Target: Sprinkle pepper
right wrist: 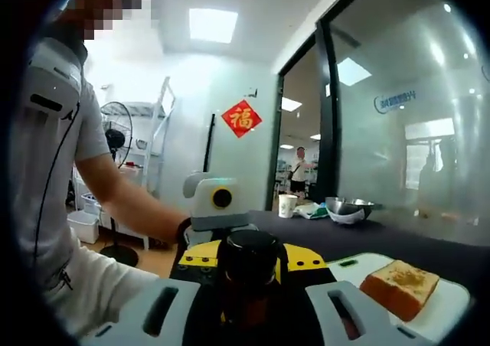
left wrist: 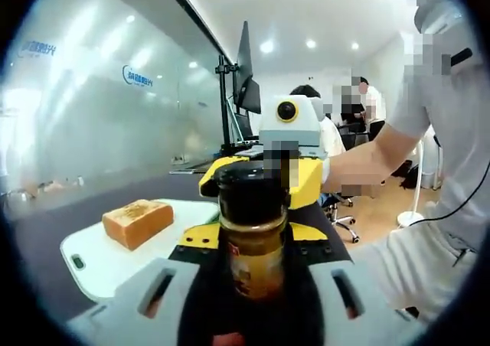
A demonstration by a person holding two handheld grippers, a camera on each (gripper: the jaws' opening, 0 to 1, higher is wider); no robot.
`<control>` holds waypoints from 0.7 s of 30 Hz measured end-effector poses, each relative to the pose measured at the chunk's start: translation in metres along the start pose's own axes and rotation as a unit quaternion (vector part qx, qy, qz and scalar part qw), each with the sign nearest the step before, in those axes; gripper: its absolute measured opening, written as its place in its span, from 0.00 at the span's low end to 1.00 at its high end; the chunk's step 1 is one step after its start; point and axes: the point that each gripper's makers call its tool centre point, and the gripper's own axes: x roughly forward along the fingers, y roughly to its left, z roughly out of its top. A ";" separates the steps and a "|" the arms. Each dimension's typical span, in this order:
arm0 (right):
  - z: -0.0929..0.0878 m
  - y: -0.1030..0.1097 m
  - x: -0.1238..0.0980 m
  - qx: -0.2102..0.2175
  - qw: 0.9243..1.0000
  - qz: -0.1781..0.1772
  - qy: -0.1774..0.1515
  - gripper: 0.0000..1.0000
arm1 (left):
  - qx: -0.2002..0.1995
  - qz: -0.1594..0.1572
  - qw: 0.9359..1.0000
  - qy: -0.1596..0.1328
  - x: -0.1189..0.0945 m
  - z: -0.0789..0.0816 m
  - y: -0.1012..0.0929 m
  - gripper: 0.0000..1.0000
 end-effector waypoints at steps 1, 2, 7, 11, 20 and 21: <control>0.000 0.000 0.001 0.000 1.000 -0.001 0.000 0.24 | -0.001 0.000 1.000 0.000 0.000 0.000 0.000 0.20; 0.000 0.001 0.001 0.000 1.000 -0.001 -0.001 0.24 | -0.002 0.000 1.000 0.000 0.000 0.000 0.000 0.20; -0.002 -0.003 0.000 0.033 0.999 -0.006 -0.004 0.22 | 0.001 0.001 1.000 0.001 0.004 0.002 -0.009 0.20; -0.003 -0.004 0.002 0.055 0.998 -0.011 0.000 0.21 | -0.003 0.003 1.000 0.001 0.003 0.002 -0.006 0.20; -0.004 -0.001 0.003 0.088 0.996 -0.018 0.009 0.21 | -0.003 0.005 1.000 0.002 0.001 0.001 -0.003 0.20; -0.004 -0.001 0.003 0.091 0.996 -0.018 0.008 0.22 | -0.002 0.004 1.000 0.002 0.001 0.001 -0.003 0.20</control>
